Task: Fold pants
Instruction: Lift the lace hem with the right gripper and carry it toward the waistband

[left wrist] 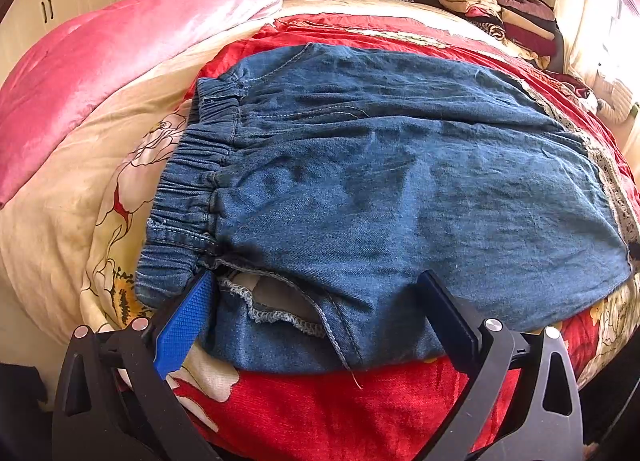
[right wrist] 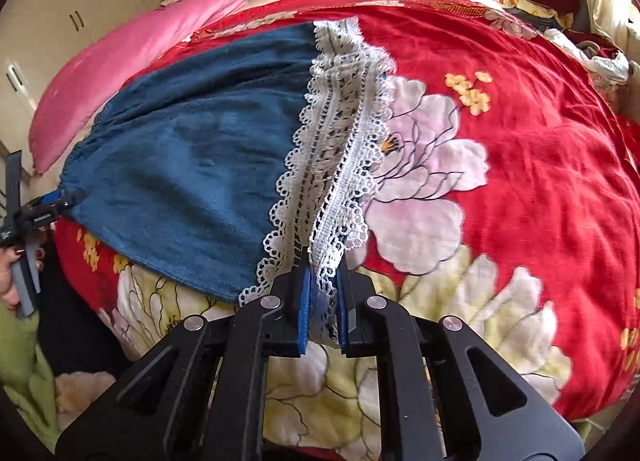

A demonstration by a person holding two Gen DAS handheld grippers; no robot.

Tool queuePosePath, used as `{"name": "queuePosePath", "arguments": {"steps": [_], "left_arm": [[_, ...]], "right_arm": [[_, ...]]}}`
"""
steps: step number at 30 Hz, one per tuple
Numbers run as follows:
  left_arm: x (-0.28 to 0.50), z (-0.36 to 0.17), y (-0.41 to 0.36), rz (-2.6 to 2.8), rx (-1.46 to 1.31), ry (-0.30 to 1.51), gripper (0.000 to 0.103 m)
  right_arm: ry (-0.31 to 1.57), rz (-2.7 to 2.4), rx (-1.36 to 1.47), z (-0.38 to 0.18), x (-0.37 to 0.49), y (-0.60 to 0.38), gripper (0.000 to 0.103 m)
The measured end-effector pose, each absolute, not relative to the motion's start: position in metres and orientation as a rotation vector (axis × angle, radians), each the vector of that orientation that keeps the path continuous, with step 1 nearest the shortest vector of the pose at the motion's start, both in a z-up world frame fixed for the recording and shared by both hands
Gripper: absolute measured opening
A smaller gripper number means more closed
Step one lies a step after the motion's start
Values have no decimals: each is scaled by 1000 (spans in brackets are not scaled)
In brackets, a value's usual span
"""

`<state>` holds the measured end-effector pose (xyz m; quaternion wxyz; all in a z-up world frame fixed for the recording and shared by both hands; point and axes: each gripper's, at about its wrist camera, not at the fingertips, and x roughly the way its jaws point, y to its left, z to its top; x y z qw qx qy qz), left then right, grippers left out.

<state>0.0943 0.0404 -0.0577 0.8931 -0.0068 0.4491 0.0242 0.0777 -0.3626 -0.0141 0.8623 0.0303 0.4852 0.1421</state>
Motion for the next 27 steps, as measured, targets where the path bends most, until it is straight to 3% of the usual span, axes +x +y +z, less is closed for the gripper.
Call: {"name": "queuePosePath", "arguments": {"steps": [5,6,7,13,23,27], "left_arm": [[94,-59,41,44,-7,925,99],[91,-55,41,48,-4,917,99],[86,-46,39,41,1,898,99],[91,16,43,-5,-22,726,99],[234,11,77,65,-65,795,98],[263,-16,77,0,-66,851,96]], "right_arm": [[1045,266,2,-28,81,-358,11],[1045,270,11,-22,82,-359,18],[1023,261,7,-14,82,-362,33],[863,224,29,41,117,-386,58],[902,210,67,44,281,-366,58],[968,204,14,22,335,-343,47]]}}
